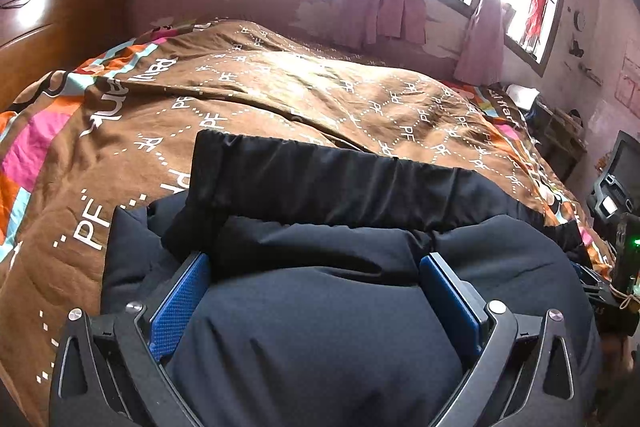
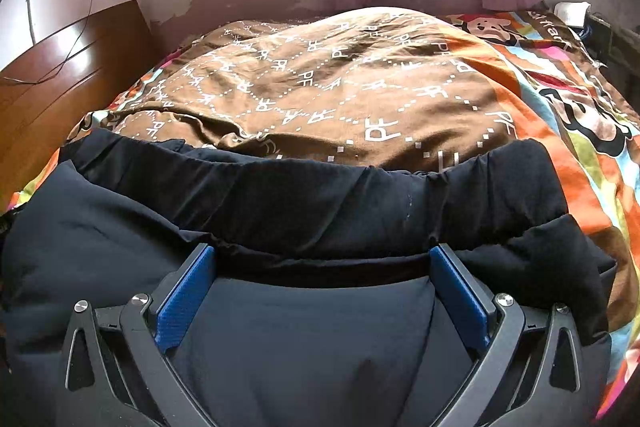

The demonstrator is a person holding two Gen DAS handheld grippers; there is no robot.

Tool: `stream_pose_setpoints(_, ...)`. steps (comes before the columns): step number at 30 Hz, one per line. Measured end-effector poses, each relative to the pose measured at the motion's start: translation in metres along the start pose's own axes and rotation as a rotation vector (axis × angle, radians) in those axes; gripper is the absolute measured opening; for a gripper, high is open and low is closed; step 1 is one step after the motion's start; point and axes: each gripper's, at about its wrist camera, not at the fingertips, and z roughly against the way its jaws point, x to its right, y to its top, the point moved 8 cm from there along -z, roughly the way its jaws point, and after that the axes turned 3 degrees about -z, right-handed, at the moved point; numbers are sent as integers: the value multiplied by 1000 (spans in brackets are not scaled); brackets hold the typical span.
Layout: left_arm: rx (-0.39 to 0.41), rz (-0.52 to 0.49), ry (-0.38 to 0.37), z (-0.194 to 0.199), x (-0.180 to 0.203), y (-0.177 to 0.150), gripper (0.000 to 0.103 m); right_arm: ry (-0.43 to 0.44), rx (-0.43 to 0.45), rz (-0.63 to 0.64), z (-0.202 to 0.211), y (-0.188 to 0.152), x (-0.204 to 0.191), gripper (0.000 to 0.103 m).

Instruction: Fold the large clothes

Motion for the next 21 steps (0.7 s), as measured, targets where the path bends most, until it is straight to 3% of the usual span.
stream_pose_setpoints(21,25,6,0,-6,-3,1,103,18,28,-13,-2,1,1,103)
